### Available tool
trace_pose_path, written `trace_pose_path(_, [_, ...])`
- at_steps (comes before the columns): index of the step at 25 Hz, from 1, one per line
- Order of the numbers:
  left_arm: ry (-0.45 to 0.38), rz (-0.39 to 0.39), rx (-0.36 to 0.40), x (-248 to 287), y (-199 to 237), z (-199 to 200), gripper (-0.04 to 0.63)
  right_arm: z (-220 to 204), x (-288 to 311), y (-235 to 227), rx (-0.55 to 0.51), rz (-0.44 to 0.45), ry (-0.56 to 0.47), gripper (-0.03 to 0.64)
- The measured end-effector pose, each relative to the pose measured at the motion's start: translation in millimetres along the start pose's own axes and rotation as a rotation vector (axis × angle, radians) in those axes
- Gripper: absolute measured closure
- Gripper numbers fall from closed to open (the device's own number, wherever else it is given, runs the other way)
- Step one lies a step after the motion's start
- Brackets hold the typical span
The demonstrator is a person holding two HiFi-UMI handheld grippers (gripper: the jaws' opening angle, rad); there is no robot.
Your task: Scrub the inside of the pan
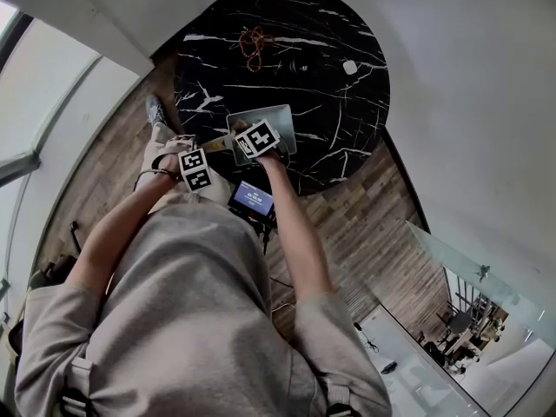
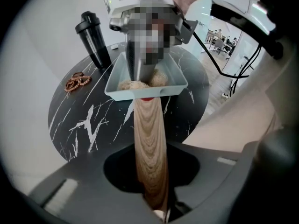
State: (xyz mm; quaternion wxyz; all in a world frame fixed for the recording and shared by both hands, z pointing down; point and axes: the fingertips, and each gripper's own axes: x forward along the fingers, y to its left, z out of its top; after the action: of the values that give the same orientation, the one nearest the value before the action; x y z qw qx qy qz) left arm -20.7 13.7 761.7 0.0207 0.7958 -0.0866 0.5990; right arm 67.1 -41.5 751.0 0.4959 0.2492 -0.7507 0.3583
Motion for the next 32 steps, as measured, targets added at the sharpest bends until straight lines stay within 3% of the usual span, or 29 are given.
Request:
trace_pose_path(5, [0.0, 0.0, -0.006, 0.4, 0.8, 0.6, 0.518, -1.8, -1.3, -0.9, 0.107, 0.05, -0.041, 0.598])
trace_pose_path(8, [0.0, 0.0, -0.006, 1.1, 0.2, 0.7, 0.518, -1.4, -5.8, 4.7, 0.134, 0.126, -0.078, 0.598])
trace_pose_path(11, [-0.001, -0.001, -0.004, 0.3, -0.7, 0.8, 0.518, 7.3, -20.1, 15.0, 0.199, 0.241, -0.184, 0.597])
trace_pose_path(13, [-0.003, -0.002, -0.002, -0.8, -1.1, 1.1, 0.518, 10.2, -32.0, 14.9, 0.218, 0.249, -0.243, 0.597])
trace_pose_path(18, [-0.005, 0.0, -0.001, 0.4, 0.5, -0.2, 0.517, -0.1, -50.9, -2.9, 0.137, 0.138, -0.271, 0.597])
trace_pose_path(24, [-0.01, 0.001, -0.002, 0.2, 0.3, 0.4, 0.517, -31.2, -71.4, -58.9, 0.113, -0.101, -0.238, 0.597])
trace_pose_path(27, [-0.009, 0.001, -0.002, 0.3, 0.5, -0.1, 0.517, -45.8, -73.9, -83.7, 0.092, -0.219, -0.174, 0.597])
trace_pose_path(32, [-0.009, -0.004, -0.003, -0.3, -0.3, -0.3, 0.518, -62.7, -60.3, -92.4, -0.101, -0.333, 0.03, 0.597])
